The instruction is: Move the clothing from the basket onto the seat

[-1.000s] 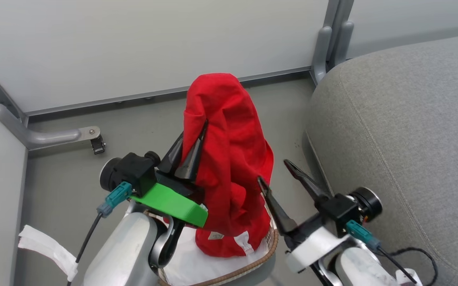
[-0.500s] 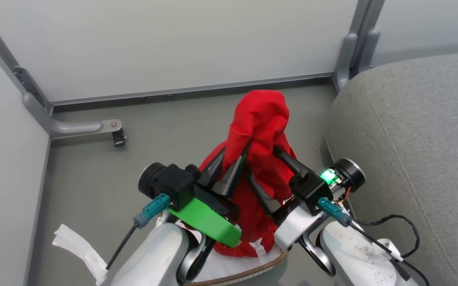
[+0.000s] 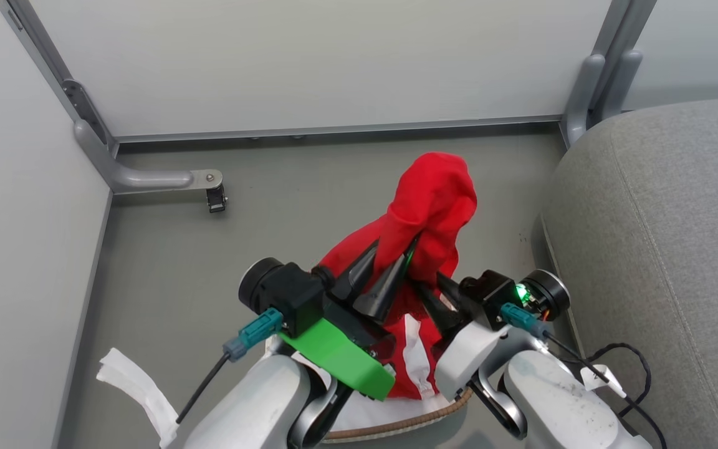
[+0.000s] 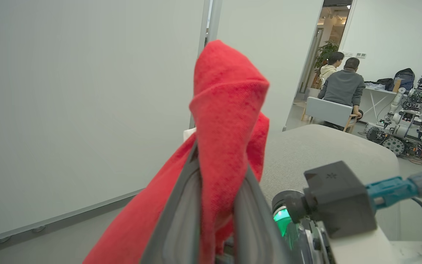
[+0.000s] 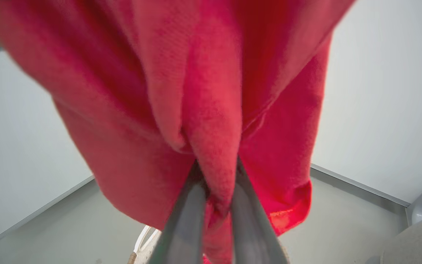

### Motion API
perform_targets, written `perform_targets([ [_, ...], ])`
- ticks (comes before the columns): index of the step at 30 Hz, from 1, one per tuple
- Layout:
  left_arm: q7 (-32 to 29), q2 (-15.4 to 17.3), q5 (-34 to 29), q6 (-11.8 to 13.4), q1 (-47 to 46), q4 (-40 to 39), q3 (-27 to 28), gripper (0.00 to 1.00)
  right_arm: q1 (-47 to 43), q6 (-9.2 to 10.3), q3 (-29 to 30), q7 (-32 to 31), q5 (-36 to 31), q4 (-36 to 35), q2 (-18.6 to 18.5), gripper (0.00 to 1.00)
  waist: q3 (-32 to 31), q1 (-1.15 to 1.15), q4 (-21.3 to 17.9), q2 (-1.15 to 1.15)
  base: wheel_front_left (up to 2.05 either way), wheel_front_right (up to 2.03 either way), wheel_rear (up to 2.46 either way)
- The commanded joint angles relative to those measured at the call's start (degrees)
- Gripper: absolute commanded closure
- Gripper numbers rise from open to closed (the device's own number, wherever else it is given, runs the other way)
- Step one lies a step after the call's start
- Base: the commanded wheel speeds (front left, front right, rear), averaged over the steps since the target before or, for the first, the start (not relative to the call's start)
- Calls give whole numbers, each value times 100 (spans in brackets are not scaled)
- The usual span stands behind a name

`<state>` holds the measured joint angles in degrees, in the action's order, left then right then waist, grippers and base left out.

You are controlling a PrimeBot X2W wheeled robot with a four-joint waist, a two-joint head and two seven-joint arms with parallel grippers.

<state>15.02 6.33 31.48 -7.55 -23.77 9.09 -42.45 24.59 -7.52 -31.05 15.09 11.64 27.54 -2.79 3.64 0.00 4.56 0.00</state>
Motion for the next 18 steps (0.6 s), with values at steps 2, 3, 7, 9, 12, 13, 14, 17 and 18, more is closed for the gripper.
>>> perform_targets([
  [2,22,43,1,11,-40,-69,99,100,50,7,146,12,87,-17,-29,100,66,0,-25,0,0,0,0],
  [3,22,54,-15,11,-36,-80,128,100,28,7,210,12,117,-31,-29,100,77,0,-44,0,0,0,0],
  [7,24,87,-118,11,115,-112,348,56,-102,7,334,11,198,-122,-33,100,106,0,-269,0,0,0,0],
  [9,20,118,-157,11,179,-76,419,0,-133,7,398,11,175,-205,-38,100,141,0,-470,0,0,0,0],
  [12,21,177,-239,11,253,-56,534,0,-192,7,604,12,178,-358,-31,100,236,0,-890,0,0,0,0],
  [13,21,186,-255,11,275,-50,563,0,-214,7,653,12,192,-400,-29,100,258,0,-1015,0,0,0,0],
  [14,21,196,-275,11,282,-46,573,0,-246,6,728,12,198,-445,-19,100,291,0,-1170,0,0,0,0],
  [17,20,244,-355,11,323,-24,617,0,-320,7,816,12,246,-588,-25,100,369,0,-1618,0,0,0,0],
  [18,19,265,-387,11,315,-11,616,0,-347,6,872,12,271,-636,-25,100,390,0,-1786,0,0,0,0],
])
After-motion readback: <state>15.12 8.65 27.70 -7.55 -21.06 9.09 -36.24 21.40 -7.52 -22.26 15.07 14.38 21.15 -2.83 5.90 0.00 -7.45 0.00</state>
